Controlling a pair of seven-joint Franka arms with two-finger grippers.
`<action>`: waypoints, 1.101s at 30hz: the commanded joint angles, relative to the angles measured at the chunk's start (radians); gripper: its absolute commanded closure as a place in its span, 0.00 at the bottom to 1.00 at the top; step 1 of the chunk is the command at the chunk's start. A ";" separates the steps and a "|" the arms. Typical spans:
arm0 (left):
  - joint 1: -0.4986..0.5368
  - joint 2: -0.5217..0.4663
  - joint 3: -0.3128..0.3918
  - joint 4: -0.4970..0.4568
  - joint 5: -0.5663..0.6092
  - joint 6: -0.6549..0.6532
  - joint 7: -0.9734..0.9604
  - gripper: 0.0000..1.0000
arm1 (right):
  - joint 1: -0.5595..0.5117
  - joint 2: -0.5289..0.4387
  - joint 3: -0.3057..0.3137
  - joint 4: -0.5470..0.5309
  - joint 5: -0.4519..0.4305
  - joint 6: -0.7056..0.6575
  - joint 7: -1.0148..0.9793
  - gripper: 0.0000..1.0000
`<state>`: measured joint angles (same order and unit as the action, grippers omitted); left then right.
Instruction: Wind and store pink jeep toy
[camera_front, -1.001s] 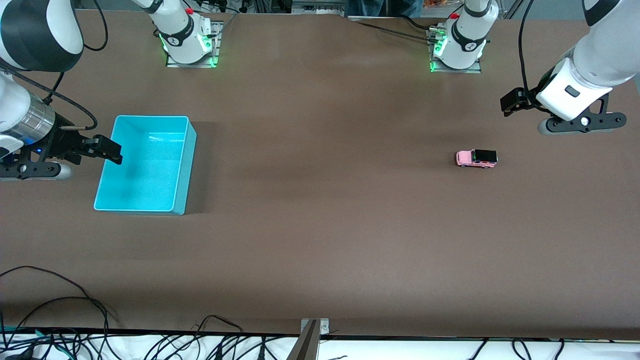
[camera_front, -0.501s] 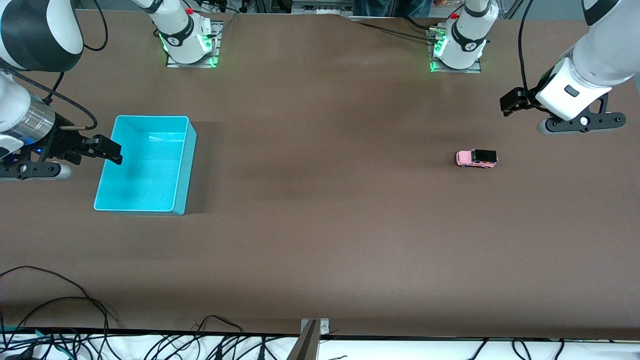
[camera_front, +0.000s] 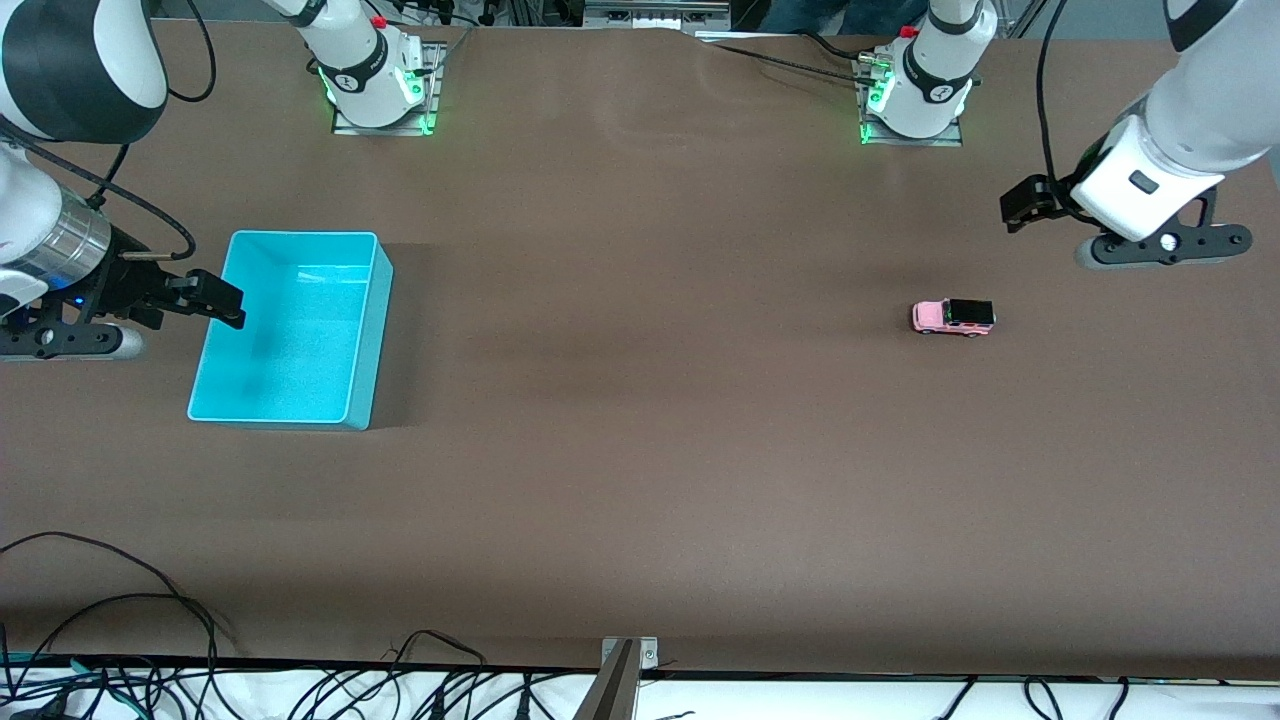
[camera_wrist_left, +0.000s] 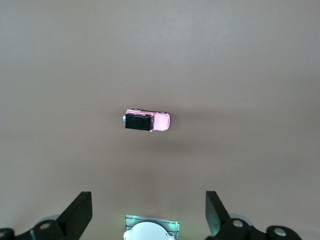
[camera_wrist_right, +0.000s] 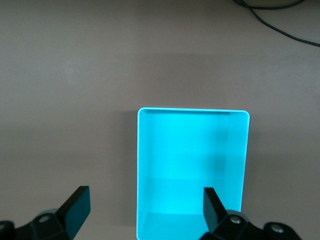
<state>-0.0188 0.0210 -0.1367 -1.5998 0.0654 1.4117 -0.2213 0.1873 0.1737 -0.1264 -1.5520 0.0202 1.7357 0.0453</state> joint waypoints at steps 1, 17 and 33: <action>0.088 -0.007 0.000 -0.008 -0.051 0.013 0.014 0.00 | 0.003 -0.003 0.002 0.007 -0.011 -0.007 0.004 0.00; 0.177 -0.004 -0.004 -0.017 -0.095 0.032 0.188 0.00 | 0.004 -0.002 0.002 0.007 -0.011 -0.005 0.004 0.00; 0.201 -0.003 0.000 -0.034 -0.061 0.070 0.384 0.00 | 0.003 -0.002 0.001 0.007 -0.011 -0.004 0.004 0.00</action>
<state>0.1633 0.0268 -0.1364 -1.6163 -0.0086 1.4614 0.0841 0.1879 0.1737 -0.1259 -1.5520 0.0202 1.7357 0.0453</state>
